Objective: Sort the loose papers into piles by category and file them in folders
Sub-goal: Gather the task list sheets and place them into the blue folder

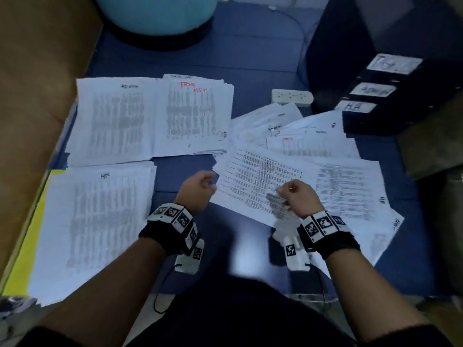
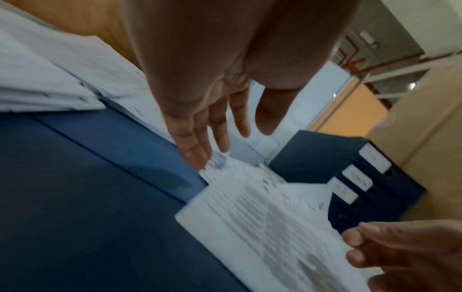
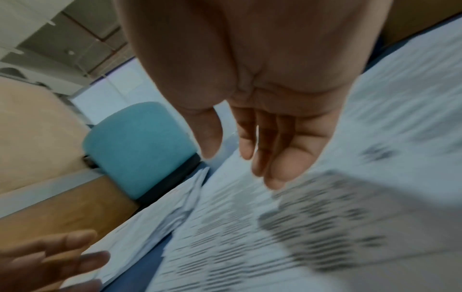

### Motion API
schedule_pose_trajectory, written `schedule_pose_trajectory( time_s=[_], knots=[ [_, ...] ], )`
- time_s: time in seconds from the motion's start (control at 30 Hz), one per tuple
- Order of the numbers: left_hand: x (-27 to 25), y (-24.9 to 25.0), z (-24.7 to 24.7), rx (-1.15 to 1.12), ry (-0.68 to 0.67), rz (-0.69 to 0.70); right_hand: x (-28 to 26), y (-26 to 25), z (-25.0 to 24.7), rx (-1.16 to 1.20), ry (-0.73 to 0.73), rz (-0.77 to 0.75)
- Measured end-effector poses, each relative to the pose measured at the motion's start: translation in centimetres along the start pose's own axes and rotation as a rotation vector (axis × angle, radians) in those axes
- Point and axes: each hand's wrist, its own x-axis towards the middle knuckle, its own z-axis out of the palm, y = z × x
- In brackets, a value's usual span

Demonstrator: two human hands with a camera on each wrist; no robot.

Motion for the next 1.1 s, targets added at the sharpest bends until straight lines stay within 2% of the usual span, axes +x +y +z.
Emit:
schedule_pose_trajectory(
  time_s=[0.13, 0.2, 0.3, 0.4, 0.53, 0.67, 0.73, 0.83, 0.9, 1.0, 1.1],
  knots=[
    [-0.1, -0.1, 5.3, 0.212, -0.073, -0.028, -0.8, 6.2, -4.2, -0.041, 0.119, 0.131],
    [-0.2, -0.3, 6.7, 0.278, -0.089, -0.051, -0.9, 7.9, -5.0, -0.031, 0.125, 0.169],
    [-0.6, -0.2, 7.8, 0.414, -0.128, -0.072, -0.7, 8.9, -4.4, -0.011, 0.08, 0.17],
    [-1.3, 0.0, 8.1, 0.431, -0.134, -0.095, -0.5, 8.1, -3.4, 0.047, 0.053, 0.153],
    [-2.5, -0.4, 8.3, 0.369, -0.088, -0.137, -0.6, 7.3, -3.3, -0.004, 0.059, 0.012],
    [-3.6, 0.0, 7.8, 0.265, -0.011, -0.134, -2.0, 7.2, -6.6, 0.038, 0.098, -0.115],
    [-3.9, 0.9, 7.2, 0.234, 0.03, -0.061, -3.0, 7.2, -8.8, 0.057, 0.111, -0.178],
    [-3.6, 3.6, 6.4, 0.237, 0.097, 0.137, -4.7, 6.5, -11.8, 0.029, 0.1, -0.274],
    [-3.5, 5.7, 6.2, 0.299, 0.055, 0.234, -5.9, 5.5, -13.3, -0.021, 0.071, -0.323],
    [-3.8, 8.2, 6.3, 0.355, -0.105, 0.184, -6.7, 3.9, -14.9, 0.013, 0.05, -0.363],
    [-4.6, 9.5, 6.5, 0.245, -0.086, 0.154, -6.5, 3.8, -15.7, 0.297, 0.187, -0.337]
  ],
)
